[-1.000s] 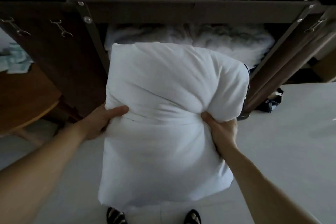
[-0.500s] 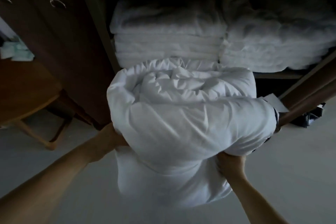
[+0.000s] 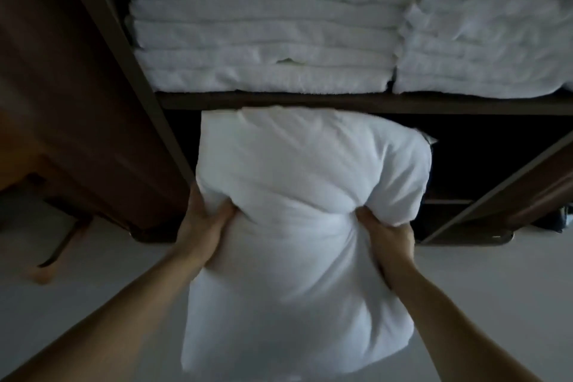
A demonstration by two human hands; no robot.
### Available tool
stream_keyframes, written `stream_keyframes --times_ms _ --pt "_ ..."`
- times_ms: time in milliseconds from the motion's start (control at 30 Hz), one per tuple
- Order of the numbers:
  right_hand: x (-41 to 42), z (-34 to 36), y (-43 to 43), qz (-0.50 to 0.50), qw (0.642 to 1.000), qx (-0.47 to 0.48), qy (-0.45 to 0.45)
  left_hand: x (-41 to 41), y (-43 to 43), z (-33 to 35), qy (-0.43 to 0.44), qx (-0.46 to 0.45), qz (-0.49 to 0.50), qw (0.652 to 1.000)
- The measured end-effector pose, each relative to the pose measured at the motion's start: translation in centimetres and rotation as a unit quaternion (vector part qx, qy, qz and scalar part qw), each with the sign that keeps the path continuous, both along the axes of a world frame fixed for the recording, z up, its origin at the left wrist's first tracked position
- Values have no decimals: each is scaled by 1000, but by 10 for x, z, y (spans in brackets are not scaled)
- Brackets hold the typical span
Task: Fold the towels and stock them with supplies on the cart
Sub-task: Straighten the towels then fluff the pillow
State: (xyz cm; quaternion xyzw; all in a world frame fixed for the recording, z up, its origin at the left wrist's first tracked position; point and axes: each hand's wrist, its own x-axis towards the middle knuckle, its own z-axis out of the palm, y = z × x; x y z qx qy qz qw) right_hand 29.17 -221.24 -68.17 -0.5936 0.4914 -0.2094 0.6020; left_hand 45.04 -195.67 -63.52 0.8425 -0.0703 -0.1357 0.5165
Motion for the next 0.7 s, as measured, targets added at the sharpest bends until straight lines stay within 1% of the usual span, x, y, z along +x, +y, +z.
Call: stream_keyframes --times_ms 67,100,133,167,233,267,333,433,600,700 --pt "16 5 -20 1 1000 -16 4 -12 -23 10 -82 64 36 994" --pt "22 8 -27 6 1000 -11 7 -26 -32 14 -133 101 27 986" --pt "25 11 -30 13 1000 -3 7 -45 -36 14 -183 139 -22 973" --pt "26 9 -35 20 1000 3 8 -64 -39 10 -236 174 -87 952" --pt "29 8 -41 19 999 20 26 -81 -40 -5 -327 239 -204 891" --pt "30 8 -45 19 999 32 27 -77 -43 -8 -346 265 -236 868" --pt "34 7 -54 23 998 52 20 -51 -56 -8 -311 315 -259 859" --pt "43 8 -65 43 996 72 14 -12 -71 -12 -266 370 -259 852" --pt "72 8 -78 65 995 66 26 36 -88 -10 -244 361 -250 865" --pt "83 10 -82 83 995 53 33 42 -90 0 -245 343 -244 874"
